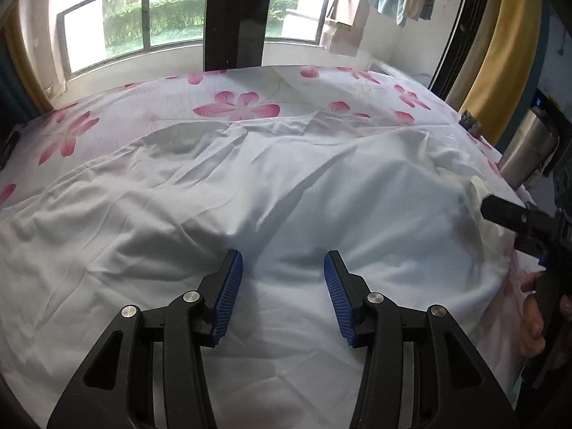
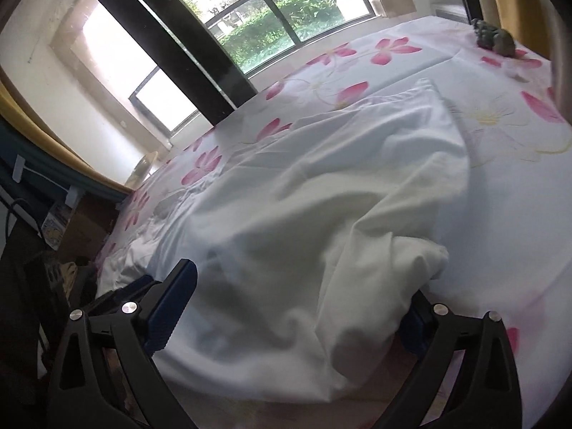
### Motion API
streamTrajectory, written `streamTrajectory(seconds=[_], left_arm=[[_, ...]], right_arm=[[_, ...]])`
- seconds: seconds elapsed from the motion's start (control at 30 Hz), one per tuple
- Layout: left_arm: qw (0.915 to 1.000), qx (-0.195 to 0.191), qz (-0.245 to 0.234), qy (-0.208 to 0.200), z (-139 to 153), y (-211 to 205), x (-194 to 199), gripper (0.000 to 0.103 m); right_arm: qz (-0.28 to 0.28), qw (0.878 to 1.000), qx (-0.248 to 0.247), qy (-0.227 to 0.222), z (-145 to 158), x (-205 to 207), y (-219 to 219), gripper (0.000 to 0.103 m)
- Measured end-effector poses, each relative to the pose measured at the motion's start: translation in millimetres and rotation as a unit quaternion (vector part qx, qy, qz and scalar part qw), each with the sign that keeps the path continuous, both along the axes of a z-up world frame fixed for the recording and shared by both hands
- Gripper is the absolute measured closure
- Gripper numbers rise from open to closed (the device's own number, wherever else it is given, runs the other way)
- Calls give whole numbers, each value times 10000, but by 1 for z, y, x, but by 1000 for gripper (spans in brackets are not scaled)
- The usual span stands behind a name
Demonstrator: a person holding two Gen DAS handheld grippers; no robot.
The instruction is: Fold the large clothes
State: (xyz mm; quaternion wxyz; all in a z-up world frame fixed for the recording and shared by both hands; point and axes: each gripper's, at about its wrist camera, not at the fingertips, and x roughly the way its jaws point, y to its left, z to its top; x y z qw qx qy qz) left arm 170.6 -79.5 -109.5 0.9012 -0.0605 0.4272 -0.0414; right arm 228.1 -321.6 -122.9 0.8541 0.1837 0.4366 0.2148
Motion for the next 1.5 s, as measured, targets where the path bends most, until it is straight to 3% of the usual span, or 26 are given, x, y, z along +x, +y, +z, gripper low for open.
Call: streamTrajectory(seconds=[0.33,0.37,0.4,0.43,0.6,0.7,0.9,1.17,1.5], left_arm=[[9999,47,-67,-83,-2,-1,-1,53],[9999,26,-68,-73,-2,0,-1,53],[9999,12,-72,-72,-2,0,-1,53],[9999,14,-82,-77,-2,1,-1,53],[9998,50,-128,-122,-2,-1,-1,53],[9997,71,-175,-133,-2,-1,-2,53],[9997,39,-228,-91,0,2,0,53],[9980,-548,-305,-79,12,24,-3,53],[9983,-254,24,-517,34,69,-32,53]], right_arm=[[353,9993,124,-61,-2,16,40,4],[391,9992,47,-91,-2,16,44,8],[452,9988,-119,-120,-3,16,51,21],[477,9986,-183,-147,-3,16,54,26],[681,9975,-132,-159,-3,16,60,60],[737,9967,-231,-264,4,11,65,67],[844,9938,-478,-552,25,2,82,70],[887,9876,-994,-831,47,-7,105,70],[857,9786,-1537,-1064,62,-17,139,70]])
